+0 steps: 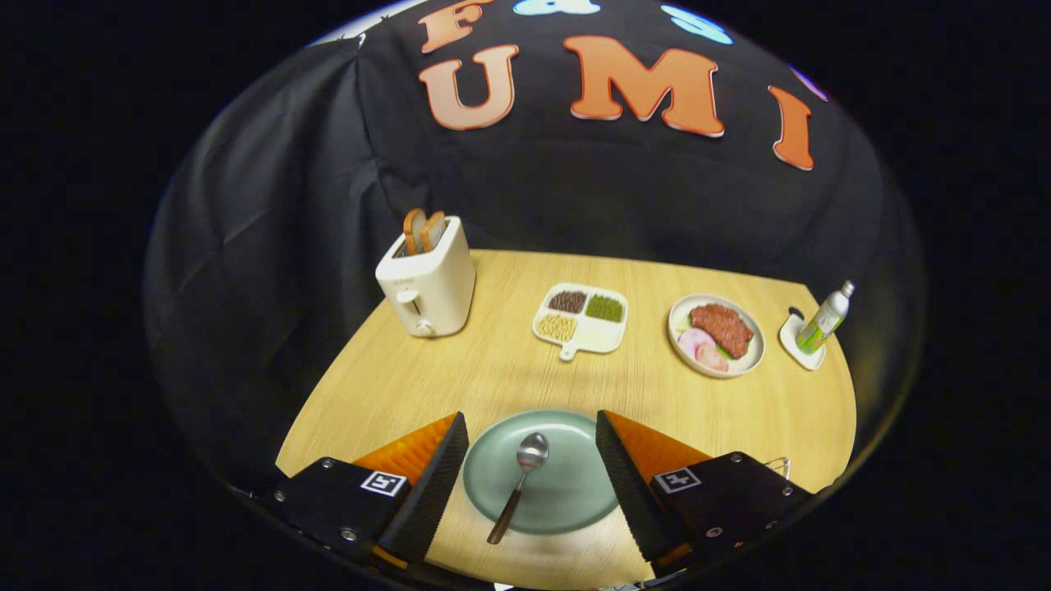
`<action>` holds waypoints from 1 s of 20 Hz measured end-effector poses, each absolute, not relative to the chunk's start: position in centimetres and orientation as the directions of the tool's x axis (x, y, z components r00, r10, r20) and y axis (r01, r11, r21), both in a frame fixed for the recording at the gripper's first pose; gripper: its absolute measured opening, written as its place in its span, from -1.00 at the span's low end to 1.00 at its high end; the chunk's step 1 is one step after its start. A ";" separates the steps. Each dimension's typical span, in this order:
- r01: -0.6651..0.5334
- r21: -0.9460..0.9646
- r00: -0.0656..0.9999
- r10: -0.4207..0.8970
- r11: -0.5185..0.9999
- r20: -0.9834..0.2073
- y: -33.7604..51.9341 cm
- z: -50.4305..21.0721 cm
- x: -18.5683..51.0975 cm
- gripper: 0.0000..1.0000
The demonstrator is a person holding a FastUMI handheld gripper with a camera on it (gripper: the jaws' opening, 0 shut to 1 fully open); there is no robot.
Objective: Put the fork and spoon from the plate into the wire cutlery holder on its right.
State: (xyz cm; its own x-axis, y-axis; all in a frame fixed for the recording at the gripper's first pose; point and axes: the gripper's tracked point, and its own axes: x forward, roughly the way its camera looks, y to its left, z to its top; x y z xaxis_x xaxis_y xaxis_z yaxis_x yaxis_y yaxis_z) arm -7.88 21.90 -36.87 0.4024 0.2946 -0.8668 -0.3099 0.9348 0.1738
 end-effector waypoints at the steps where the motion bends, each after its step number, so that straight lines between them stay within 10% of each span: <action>1: -0.305 0.179 0.345 0.284 0.936 -0.895 21.9 -38.2 -8.9 0.84; 20: -0.243 0.083 -0.110 0.058 0.966 -0.992 22.3 -51.4 -16.7 0.07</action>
State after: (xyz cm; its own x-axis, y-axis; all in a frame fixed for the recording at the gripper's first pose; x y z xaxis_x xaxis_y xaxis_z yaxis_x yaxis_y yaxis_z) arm -16.69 22.25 -51.37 -0.1099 0.0575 -0.9923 -0.2433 0.9664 0.0830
